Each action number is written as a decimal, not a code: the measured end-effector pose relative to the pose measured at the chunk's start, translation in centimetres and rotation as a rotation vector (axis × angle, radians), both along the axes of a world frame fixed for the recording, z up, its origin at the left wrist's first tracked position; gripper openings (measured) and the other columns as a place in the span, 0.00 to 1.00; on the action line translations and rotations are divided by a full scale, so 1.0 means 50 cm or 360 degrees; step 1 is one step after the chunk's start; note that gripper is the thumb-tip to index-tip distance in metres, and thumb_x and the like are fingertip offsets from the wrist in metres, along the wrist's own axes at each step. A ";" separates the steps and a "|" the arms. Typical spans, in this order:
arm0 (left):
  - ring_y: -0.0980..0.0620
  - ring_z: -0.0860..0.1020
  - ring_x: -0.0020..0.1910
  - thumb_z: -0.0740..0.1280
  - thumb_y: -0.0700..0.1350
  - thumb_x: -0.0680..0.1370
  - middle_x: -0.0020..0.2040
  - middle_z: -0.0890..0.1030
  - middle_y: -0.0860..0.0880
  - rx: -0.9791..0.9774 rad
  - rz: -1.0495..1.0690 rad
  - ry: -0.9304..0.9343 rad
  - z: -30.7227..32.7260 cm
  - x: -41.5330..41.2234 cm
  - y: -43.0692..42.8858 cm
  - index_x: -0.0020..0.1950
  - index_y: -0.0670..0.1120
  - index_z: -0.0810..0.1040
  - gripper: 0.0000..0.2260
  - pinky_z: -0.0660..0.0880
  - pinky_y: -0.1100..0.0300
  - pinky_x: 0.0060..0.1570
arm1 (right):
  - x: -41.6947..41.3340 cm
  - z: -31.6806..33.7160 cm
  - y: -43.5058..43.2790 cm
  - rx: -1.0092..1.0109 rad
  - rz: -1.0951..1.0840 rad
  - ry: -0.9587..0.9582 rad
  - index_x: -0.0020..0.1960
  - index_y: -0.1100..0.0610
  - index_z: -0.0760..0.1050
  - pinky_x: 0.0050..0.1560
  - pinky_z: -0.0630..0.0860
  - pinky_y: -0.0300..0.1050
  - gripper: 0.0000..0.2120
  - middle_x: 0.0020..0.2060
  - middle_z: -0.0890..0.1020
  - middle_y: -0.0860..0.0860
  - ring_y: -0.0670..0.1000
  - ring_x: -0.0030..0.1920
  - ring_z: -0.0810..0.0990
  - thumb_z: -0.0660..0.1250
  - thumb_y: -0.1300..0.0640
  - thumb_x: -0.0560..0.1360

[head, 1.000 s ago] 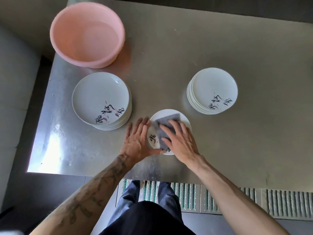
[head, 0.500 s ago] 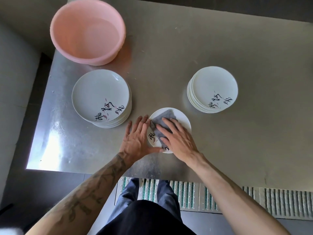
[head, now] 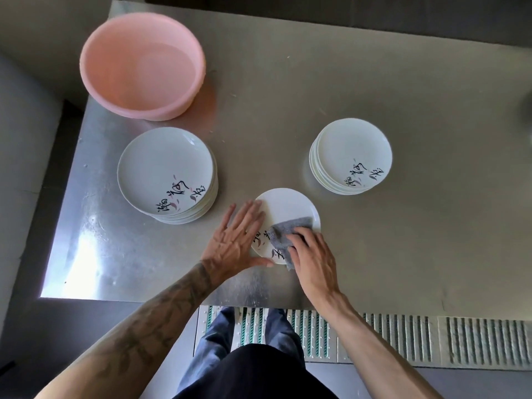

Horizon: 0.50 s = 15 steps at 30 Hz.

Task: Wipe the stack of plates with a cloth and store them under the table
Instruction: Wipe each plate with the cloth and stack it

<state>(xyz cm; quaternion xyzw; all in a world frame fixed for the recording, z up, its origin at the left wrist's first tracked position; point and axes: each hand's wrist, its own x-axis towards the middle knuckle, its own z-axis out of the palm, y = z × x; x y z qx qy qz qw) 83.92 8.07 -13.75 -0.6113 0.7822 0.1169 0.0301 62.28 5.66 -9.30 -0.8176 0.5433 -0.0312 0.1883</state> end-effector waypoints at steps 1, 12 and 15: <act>0.41 0.48 0.84 0.52 0.82 0.71 0.84 0.49 0.41 -0.0002 -0.0035 -0.0001 -0.002 -0.001 -0.001 0.83 0.40 0.59 0.55 0.49 0.38 0.80 | -0.004 0.002 0.000 -0.0002 -0.0006 0.0004 0.61 0.56 0.81 0.58 0.79 0.52 0.13 0.62 0.80 0.50 0.55 0.58 0.78 0.71 0.60 0.77; 0.40 0.59 0.81 0.60 0.62 0.83 0.81 0.62 0.39 -0.0093 -0.0134 0.0010 0.040 -0.013 0.004 0.80 0.39 0.65 0.34 0.58 0.35 0.78 | -0.053 0.060 -0.011 -0.0143 -0.0415 -0.0360 0.61 0.58 0.79 0.60 0.75 0.44 0.11 0.60 0.80 0.51 0.53 0.59 0.76 0.65 0.64 0.81; 0.43 0.72 0.75 0.50 0.59 0.85 0.75 0.74 0.42 -0.0152 -0.0065 0.0231 0.071 -0.014 -0.007 0.74 0.41 0.74 0.29 0.61 0.40 0.76 | -0.063 0.086 -0.028 -0.0246 -0.0581 -0.0652 0.62 0.58 0.78 0.60 0.73 0.44 0.10 0.58 0.80 0.51 0.53 0.58 0.77 0.63 0.63 0.82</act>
